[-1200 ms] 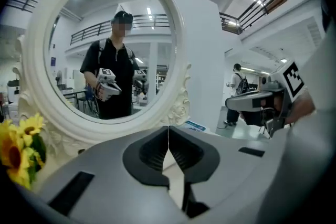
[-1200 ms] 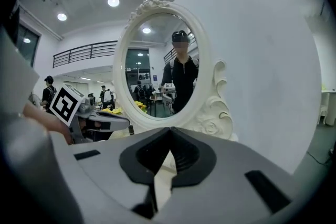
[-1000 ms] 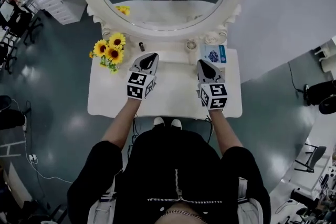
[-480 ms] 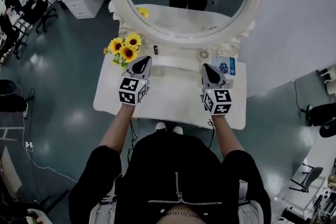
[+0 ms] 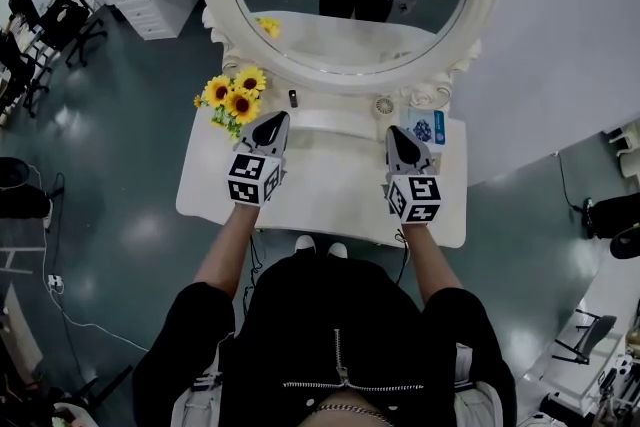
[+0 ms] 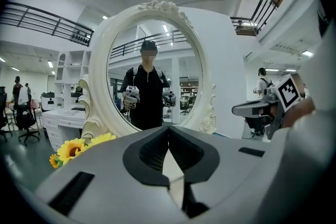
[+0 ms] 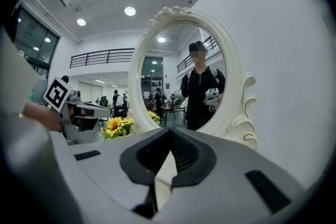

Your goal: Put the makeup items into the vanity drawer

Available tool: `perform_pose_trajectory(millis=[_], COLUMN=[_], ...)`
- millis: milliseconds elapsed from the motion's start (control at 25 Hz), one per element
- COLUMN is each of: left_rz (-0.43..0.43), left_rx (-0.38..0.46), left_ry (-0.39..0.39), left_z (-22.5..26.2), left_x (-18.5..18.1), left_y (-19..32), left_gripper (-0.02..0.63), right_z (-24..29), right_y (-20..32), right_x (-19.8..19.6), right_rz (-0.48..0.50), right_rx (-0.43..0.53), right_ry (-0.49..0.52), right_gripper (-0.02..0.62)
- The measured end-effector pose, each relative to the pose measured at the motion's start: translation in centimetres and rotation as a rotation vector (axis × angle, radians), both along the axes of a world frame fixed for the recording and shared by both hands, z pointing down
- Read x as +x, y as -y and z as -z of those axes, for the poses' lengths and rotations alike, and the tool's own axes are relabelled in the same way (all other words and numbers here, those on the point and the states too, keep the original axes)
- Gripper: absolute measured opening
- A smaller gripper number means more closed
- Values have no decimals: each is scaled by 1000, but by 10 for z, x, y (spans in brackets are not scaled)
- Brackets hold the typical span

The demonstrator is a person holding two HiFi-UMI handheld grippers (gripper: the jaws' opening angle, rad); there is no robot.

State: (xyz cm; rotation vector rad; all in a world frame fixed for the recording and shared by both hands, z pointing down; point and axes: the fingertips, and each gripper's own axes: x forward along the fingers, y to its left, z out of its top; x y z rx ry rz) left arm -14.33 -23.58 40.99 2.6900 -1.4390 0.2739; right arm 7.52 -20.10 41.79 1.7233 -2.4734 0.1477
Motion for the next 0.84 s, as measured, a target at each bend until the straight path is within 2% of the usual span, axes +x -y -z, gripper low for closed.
perform_pose_trajectory(millis=[320,840], left_rz=[-32,-30], left_rx=[7,-2], left_ry=[-27,-30], left_z=[-1,-3], left_x=[11,12], left_y=[-1,10], left_gripper=[21,20], right_z=[-6,-9], right_y=[-1,9], right_x=[4,3], right_rz=[-10,-9], right_rx=[-14,-23], right_ry=[11,15], right_gripper=[2,2])
